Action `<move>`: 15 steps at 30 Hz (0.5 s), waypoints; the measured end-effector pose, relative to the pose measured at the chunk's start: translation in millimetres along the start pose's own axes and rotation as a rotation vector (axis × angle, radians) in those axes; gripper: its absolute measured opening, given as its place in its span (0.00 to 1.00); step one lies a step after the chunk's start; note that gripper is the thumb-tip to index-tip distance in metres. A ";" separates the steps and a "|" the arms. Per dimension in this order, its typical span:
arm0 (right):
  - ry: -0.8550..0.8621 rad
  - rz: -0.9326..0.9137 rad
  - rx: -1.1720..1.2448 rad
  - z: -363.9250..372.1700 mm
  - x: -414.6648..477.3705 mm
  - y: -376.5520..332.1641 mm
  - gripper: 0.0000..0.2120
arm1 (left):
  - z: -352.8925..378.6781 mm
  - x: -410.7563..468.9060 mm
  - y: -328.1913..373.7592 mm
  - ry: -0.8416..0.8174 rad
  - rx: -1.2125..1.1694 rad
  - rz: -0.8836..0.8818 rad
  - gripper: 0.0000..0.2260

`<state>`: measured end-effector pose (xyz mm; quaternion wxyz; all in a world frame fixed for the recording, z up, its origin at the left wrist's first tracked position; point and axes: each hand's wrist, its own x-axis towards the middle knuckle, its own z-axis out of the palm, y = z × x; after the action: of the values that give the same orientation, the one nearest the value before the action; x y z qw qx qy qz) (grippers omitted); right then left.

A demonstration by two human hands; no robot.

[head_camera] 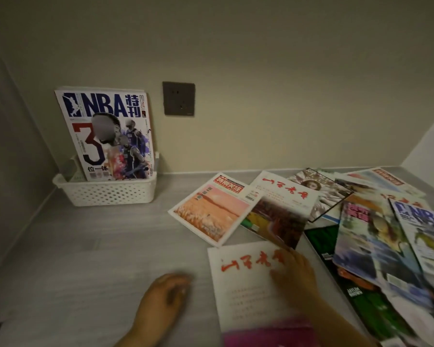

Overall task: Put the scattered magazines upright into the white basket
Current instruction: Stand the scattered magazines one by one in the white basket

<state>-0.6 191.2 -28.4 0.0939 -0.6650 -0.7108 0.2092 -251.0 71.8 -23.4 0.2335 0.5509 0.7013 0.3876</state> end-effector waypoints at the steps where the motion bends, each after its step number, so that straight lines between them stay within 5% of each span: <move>1: -0.026 0.001 -0.045 1.2 -5.9 12.7 0.28 | 12.8 -8.8 5.6 0.014 0.057 -0.011 0.11; 7: -0.067 -0.095 -0.119 6.1 -28.7 46.2 0.30 | 73.4 -56.0 39.3 -0.152 0.490 -0.238 0.30; 15: -0.143 -0.154 0.023 -1.0 -30.2 56.2 0.30 | 80.3 -60.3 69.3 -0.203 0.174 -0.459 0.19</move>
<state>53.7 163.2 -46.9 0.0664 -0.5907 -0.7622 0.2564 -132.4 43.7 -21.3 0.3364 0.4316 0.8114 0.2053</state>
